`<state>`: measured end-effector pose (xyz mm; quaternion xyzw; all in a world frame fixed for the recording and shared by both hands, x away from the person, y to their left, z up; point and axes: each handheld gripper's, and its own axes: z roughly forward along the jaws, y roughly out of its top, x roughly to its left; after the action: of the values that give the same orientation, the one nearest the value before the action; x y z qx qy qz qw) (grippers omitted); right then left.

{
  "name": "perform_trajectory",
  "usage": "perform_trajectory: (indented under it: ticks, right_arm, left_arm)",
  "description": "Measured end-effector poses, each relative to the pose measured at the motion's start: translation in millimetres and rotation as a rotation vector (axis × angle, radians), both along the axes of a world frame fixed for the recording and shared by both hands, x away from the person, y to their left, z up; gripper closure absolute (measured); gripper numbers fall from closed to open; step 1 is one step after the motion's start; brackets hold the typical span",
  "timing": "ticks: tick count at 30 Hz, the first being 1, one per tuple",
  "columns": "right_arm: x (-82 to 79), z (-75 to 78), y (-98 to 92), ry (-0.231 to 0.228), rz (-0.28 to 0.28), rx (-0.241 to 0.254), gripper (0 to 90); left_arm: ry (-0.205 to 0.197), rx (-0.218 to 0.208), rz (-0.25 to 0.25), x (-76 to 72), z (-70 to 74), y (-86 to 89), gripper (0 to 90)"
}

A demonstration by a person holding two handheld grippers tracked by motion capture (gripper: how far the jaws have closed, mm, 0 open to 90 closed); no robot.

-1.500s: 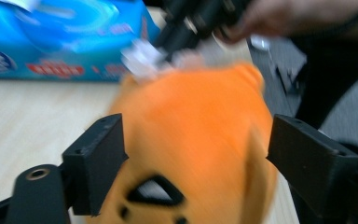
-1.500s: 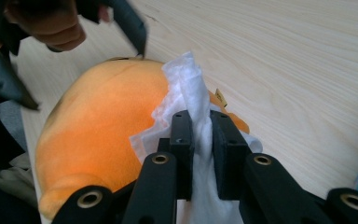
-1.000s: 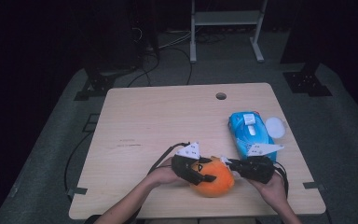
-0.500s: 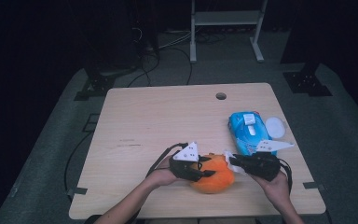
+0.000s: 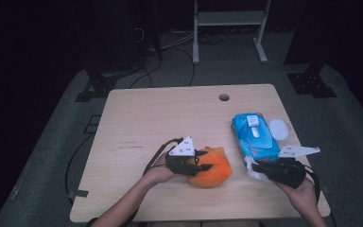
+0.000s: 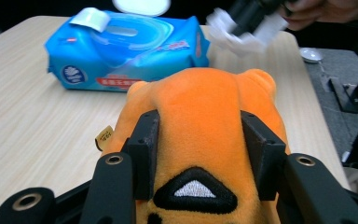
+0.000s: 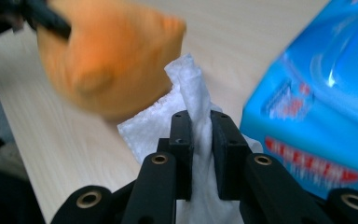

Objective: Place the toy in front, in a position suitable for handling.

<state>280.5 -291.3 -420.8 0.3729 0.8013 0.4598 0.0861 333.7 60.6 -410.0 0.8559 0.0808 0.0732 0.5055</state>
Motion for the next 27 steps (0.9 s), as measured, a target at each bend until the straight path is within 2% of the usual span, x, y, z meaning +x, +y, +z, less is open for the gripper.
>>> perform_trajectory:
  ticks: [5,9,13,19,25,27]
  right_arm:
    - [-5.9,-16.6,-8.1,0.053,0.003,-0.067,75.6]
    - [-6.6,-24.4,-10.8,0.076,-0.004,-0.117,64.5]
    - [-6.5,-24.6,-10.6,0.066,0.004,-0.115,57.8]
    - [-6.6,-22.7,-5.8,0.054,0.029,-0.097,52.2]
    - [-4.4,-22.4,-2.4,0.050,0.051,-0.075,48.7]
    - [-3.5,-22.8,-1.7,0.046,0.053,-0.070,46.5]
  left_arm:
    - [-0.005,-0.005,0.037,10.2,4.4,6.1,53.9]
    - [-0.014,0.001,0.071,20.4,8.1,11.5,53.8]
    - [-0.036,0.018,0.104,32.6,12.8,16.4,53.7]
    - [-0.059,0.022,0.156,52.6,15.5,21.4,53.2]
    - [-0.063,0.046,0.193,70.6,9.6,20.4,52.1]
    - [-0.063,0.066,0.200,76.4,6.2,20.1,51.9]
